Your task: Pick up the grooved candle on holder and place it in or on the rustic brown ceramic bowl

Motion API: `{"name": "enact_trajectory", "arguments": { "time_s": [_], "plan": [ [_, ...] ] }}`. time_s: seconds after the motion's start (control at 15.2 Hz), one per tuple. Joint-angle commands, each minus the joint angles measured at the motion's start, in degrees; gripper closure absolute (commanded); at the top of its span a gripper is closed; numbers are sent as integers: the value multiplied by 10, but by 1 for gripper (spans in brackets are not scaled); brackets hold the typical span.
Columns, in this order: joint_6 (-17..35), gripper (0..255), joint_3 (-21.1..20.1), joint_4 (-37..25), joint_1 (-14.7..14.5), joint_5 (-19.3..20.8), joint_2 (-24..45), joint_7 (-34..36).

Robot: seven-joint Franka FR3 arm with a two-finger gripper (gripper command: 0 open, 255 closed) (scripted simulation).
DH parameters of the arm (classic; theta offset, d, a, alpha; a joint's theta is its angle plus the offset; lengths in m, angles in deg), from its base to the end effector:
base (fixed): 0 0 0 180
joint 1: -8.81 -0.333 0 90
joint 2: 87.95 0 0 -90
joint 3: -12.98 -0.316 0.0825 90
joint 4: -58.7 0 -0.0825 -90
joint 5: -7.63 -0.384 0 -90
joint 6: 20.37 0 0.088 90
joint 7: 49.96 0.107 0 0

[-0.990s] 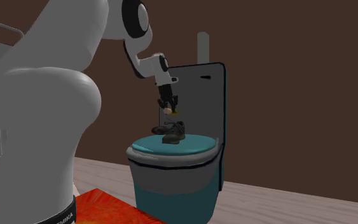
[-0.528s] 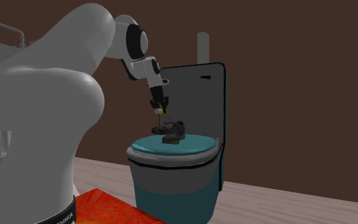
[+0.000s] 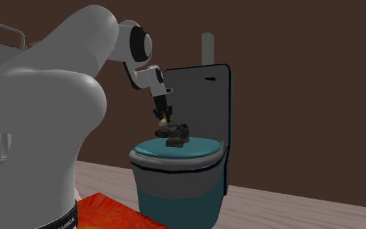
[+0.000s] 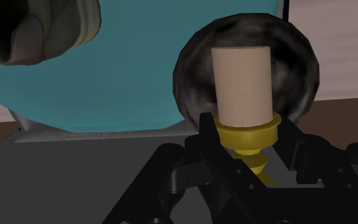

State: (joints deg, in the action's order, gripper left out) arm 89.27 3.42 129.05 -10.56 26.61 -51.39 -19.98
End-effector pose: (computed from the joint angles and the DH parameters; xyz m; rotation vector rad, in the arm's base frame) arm 0.6725 0.3092 0.4082 2.9703 0.0736 0.2307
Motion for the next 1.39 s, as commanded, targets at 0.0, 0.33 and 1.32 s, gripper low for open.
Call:
{"name": "enact_trajectory", "arguments": {
  "time_s": [0.0,0.33,1.32],
  "plan": [
    [13,255,1,7,0,2,5,4],
    [33,255,2,22,1,5,10,9],
    [-13,0,-2,-7,-6,0,-7,4]
  ]
}}
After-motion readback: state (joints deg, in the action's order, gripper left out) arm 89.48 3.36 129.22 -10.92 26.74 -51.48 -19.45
